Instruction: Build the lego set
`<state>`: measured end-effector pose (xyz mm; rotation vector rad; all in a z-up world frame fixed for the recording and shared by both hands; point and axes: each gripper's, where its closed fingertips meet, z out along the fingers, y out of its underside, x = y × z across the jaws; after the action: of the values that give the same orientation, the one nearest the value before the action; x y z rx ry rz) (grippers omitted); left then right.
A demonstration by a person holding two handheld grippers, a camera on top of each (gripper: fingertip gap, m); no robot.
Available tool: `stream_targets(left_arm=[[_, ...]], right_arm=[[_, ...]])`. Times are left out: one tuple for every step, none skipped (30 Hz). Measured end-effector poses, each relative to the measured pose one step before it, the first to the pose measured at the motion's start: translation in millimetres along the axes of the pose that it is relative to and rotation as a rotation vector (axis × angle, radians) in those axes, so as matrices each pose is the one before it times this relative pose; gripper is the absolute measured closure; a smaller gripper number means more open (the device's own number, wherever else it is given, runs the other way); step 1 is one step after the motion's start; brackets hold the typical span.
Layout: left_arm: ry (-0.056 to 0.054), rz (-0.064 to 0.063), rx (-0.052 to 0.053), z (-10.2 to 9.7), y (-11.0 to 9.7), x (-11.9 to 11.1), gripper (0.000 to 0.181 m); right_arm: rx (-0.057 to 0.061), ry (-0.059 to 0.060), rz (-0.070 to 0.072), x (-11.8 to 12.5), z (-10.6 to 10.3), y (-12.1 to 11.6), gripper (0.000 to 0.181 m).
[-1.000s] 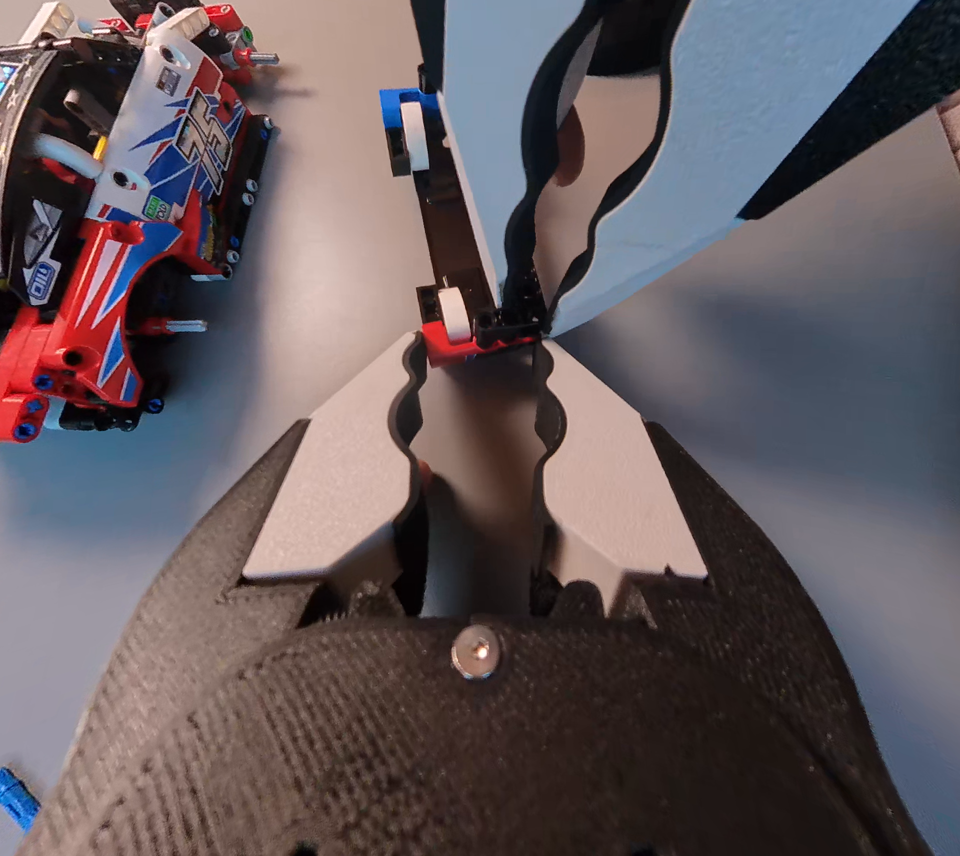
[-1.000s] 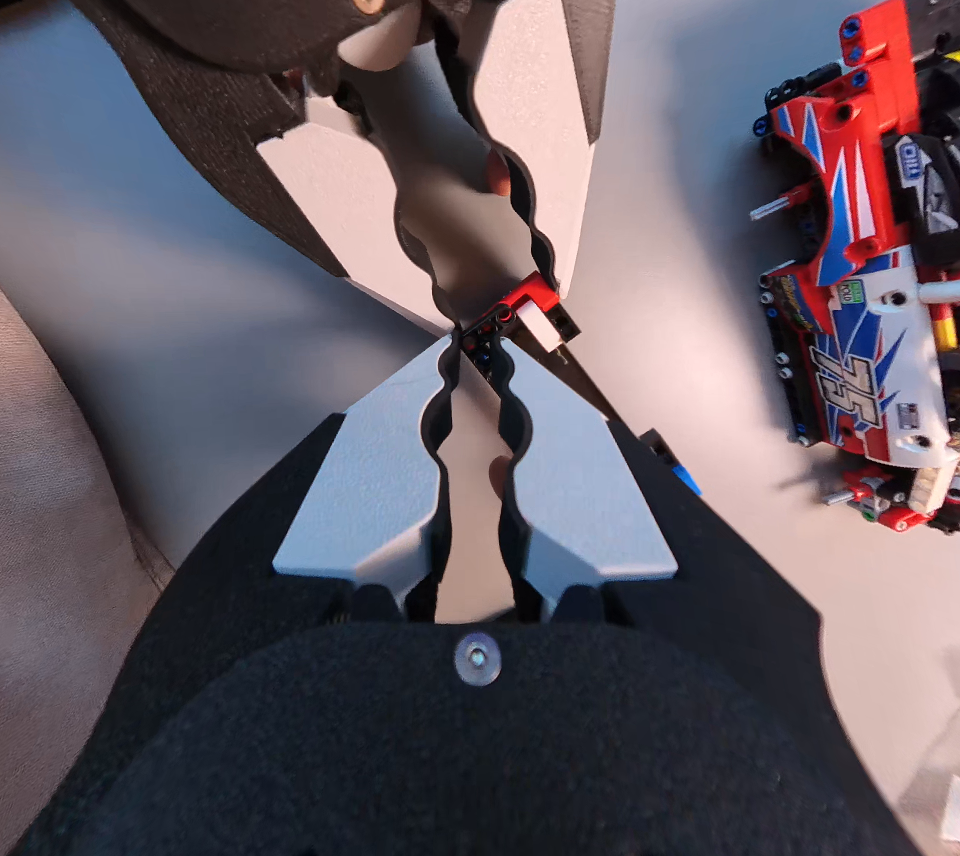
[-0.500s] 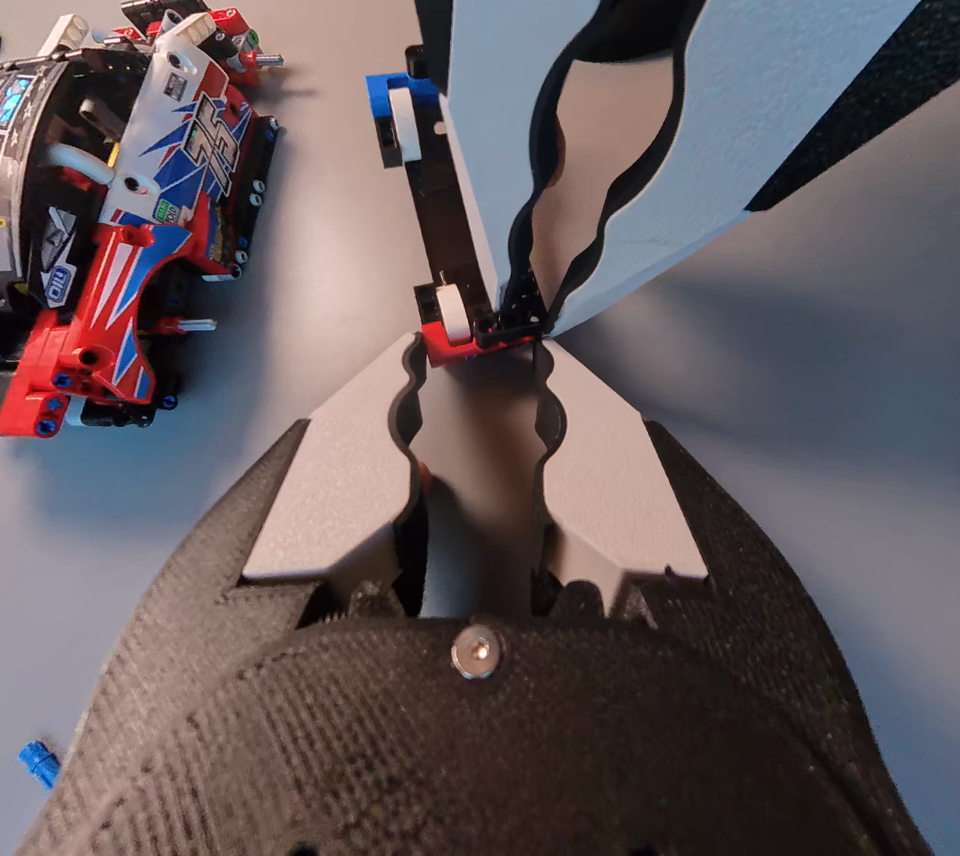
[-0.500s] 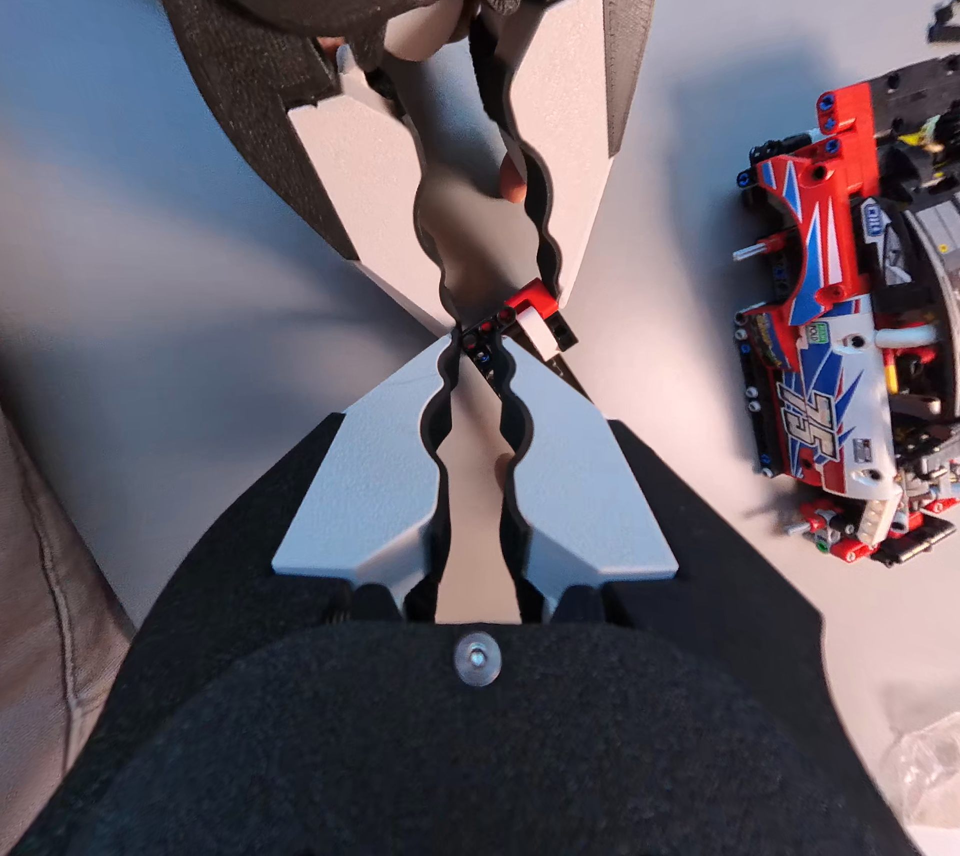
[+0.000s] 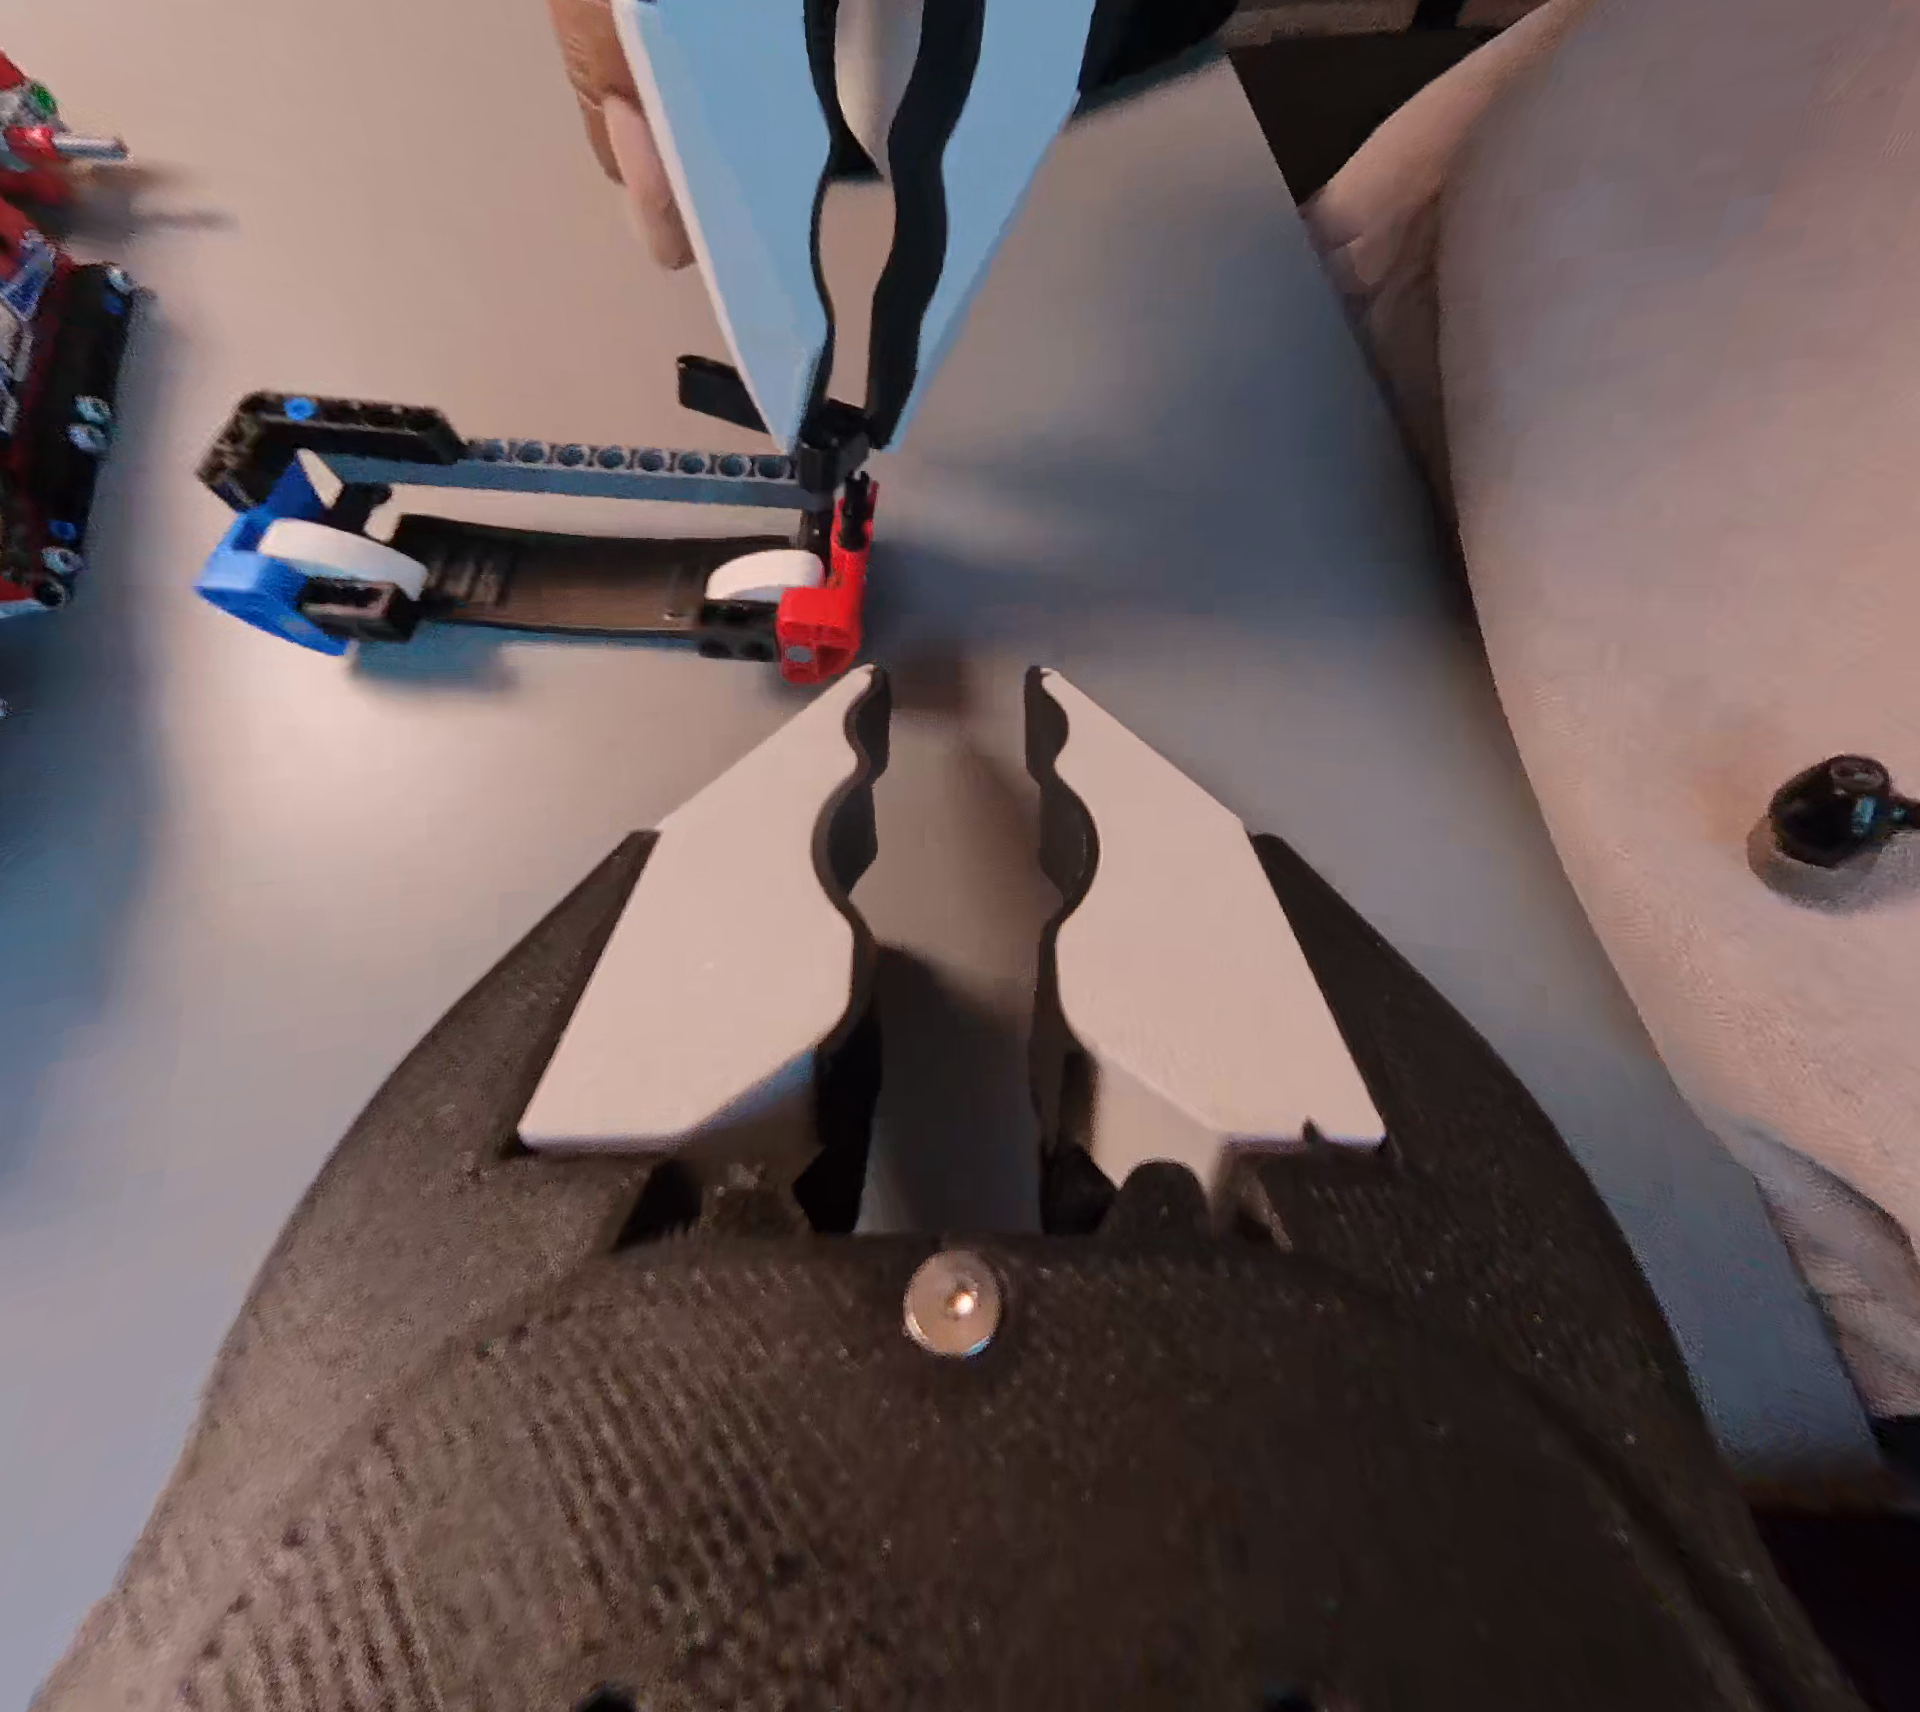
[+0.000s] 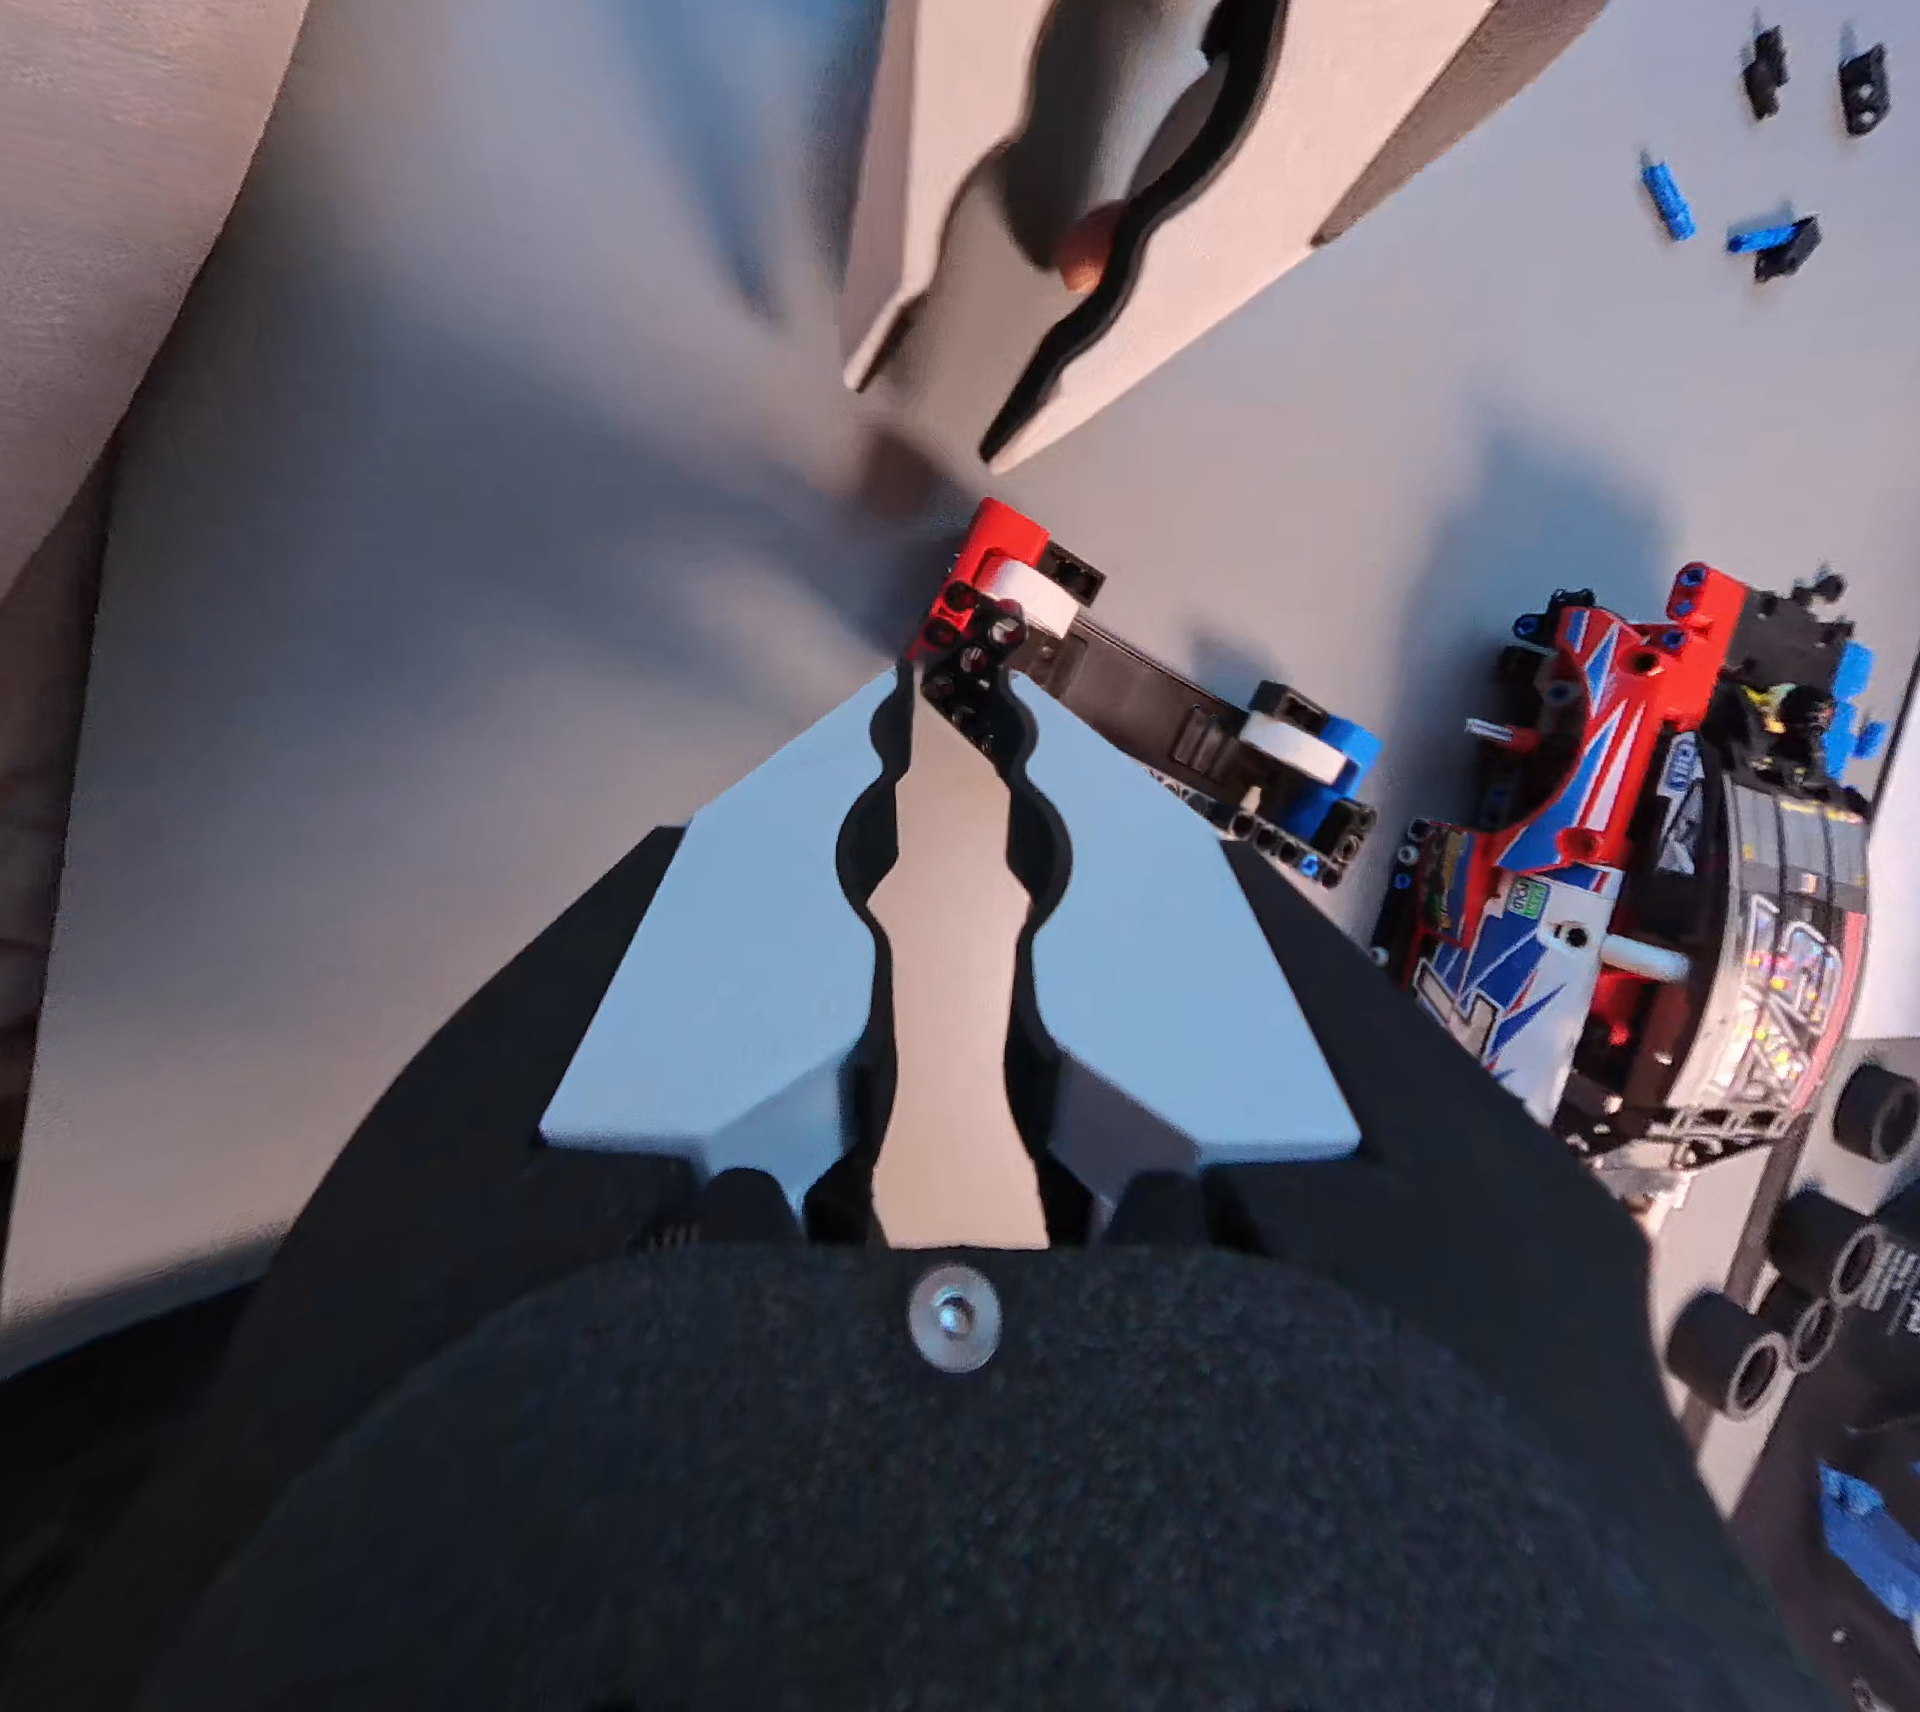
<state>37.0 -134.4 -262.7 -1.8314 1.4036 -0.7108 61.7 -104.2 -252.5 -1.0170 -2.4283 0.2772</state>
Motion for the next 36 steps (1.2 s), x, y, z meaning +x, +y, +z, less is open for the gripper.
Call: stream_targets(left_arm=[[-0.0271,0.0319,0.0109,-2.14,-1.40,-6.33,0.159],[-0.0197,0.0153,0.0176,-2.11,-2.35,-6.39,0.160],[-0.0136,-0.0021,0.0205,-1.75,-2.91,-6.12,0.160],[-0.0034,-0.0038,0.0181,-0.88,-2.70,-4.56,0.157],[0.0076,0.0033,0.0146,0.01,-2.15,-1.84,0.152],[0.0066,0.0056,0.0098,1.13,-1.65,-0.97,0.149],[0.0049,0.0084,0.0052,2.03,-1.01,-0.25,0.146],[0.0063,0.0115,0.0006,2.82,-0.53,0.85,0.143],[0.0011,0.0110,-0.0066,3.51,0.38,0.87,0.143],[-0.0090,0.0089,-0.0180,3.82,1.91,-0.21,0.145],[-0.0172,0.0084,-0.0272,3.76,2.82,-0.68,0.149],[-0.0180,0.0099,-0.0184,3.14,1.29,-0.21,0.153],[-0.0147,0.0077,-0.0039,2.03,-1.18,0.91,0.155],[-0.0114,-0.0013,-0.0058,1.37,-1.16,1.04,0.158],[-0.0143,-0.0109,-0.0095,0.92,-0.83,0.26,0.158],[-0.0180,-0.0162,-0.0098,0.69,-0.57,-0.34,0.160],[-0.0209,-0.0245,-0.0096,0.56,-0.29,-0.59,0.162],[-0.0261,-0.0336,-0.0104,0.85,0.10,-0.90,0.166],[-0.0282,-0.0360,-0.0075,0.72,-0.23,-0.77,0.166],[-0.0266,-0.0302,-0.0053,0.64,-0.60,-0.18,0.166],[-0.0217,-0.0217,-0.0059,0.61,-0.69,0.27,0.166],[-0.0089,-0.0191,-0.0035,0.97,-1.17,1.85,0.166],[0.0118,-0.0246,0.0017,1.09,-1.76,4.21,0.166],[0.0280,-0.0337,0.0070,0.78,-2.55,5.39,0.165],[0.0369,-0.0352,0.0111,0.28,-3.10,5.47,0.161],[0.0387,-0.0293,0.0119,-0.82,-3.37,4.21,0.157],[0.0302,-0.0194,0.0108,-2.13,-3.51,1.35,0.153],[0.0229,-0.0005,0.0148,-3.76,-4.50,-1.23,0.149],[0.0156,0.0211,0.0187,-4.98,-5.36,-3.61,0.146],[-0.0021,0.0355,0.0081,-5.42,-4.22,-7.65,0.143],[-0.0200,0.0477,-0.0031,-5.16,-2.99,-11.88,0.139],[-0.0222,0.0616,-0.0064,-4.06,-2.16,-13.88,0.136],[-0.0095,0.0682,-0.0192,-1.94,0.52,-13.25,0.132],[0.0038,0.0640,-0.0335,0.43,3.00,-11.99,0.127],[0.0131,0.0578,-0.0342,2.54,3.27,-10.64,0.122],[0.0286,0.0518,-0.0260,4.02,2.37,-7.66,0.118]], right_arm=[[0.0133,0.0090,-0.0166,0.56,-0.95,0.14,0.167],[0.0079,0.0053,-0.0114,0.25,-0.68,0.70,0.165],[0.0106,0.0025,-0.0069,-0.14,-0.47,-0.01,0.163],[0.0155,-0.0007,-0.0042,-0.83,-0.54,-0.95,0.162],[0.0162,0.0030,-0.0038,-0.38,-0.37,-1.18,0.162],[0.0100,0.0027,-0.0040,-0.43,0.18,-0.41,0.162],[0.0034,0.0068,-0.0046,0.22,0.57,0.51,0.162],[0.0030,0.0081,-0.0052,0.48,0.71,0.26,0.162],[0.0067,0.0007,-0.0006,-0.47,0.51,-0.66,0.162],[0.0079,-0.0015,0.0070,-0.53,0.52,-1.13,0.162],[0.0081,0.0024,0.0082,-0.18,0.78,-1.02,0.163],[0.0109,0.0089,0.0062,0.51,0.46,-1.26,0.164],[0.0089,0.0036,0.0080,-0.12,0.38,-0.65,0.168],[0.0049,0.0040,0.0101,-0.29,0.41,0.17,0.171],[0.0037,0.0099,0.0050,0.33,0.05,0.72,0.172],[0.0031,0.0137,0.0051,0.68,-0.34,0.98,0.173],[0.0043,0.0145,0.0078,0.87,-0.86,0.95,0.173],[0.0066,0.0103,0.0095,0.00,-1.27,0.51,0.173],[0.0057,0.0099,0.0109,-0.27,-1.34,0.49,0.173],[0.0054,0.0078,0.0087,-0.81,-1.28,0.41,0.170],[0.0089,0.0080,0.0091,-0.81,-1.48,-0.07,0.166],[0.0102,0.0128,0.0173,0.44,-1.75,0.01,0.161],[0.0138,0.0043,0.0269,-0.52,-2.53,-0.34,0.158],[0.0215,0.0055,0.0343,0.01,-3.25,-1.11,0.157],[0.0241,0.0127,0.0404,1.07,-3.56,-0.99,0.157],[0.0192,0.0140,0.0449,1.38,-4.02,0.12,0.155],[0.0119,0.0230,0.0535,2.93,-4.22,1.50,0.154],[-0.0023,0.0333,0.0623,4.75,-4.13,3.56,0.153],[-0.0108,0.0233,0.0646,2.85,-3.95,4.57,0.148],[-0.0151,0.0098,0.0770,0.05,-2.72,4.83,0.142],[-0.0231,0.0032,0.0965,-1.73,-0.52,5.68,0.137],[-0.0204,-0.0163,0.0959,-5.54,1.70,4.95,0.132],[-0.0033,-0.0118,0.0839,-5.91,3.49,2.10,0.128],[-0.0025,0.0070,0.0629,-3.42,4.53,1.60,0.128],[-0.0135,0.0209,0.0365,-1.10,5.28,2.06,0.127],[-0.0186,0.0282,0.0149,0.64,5.11,1.81,0.127]])
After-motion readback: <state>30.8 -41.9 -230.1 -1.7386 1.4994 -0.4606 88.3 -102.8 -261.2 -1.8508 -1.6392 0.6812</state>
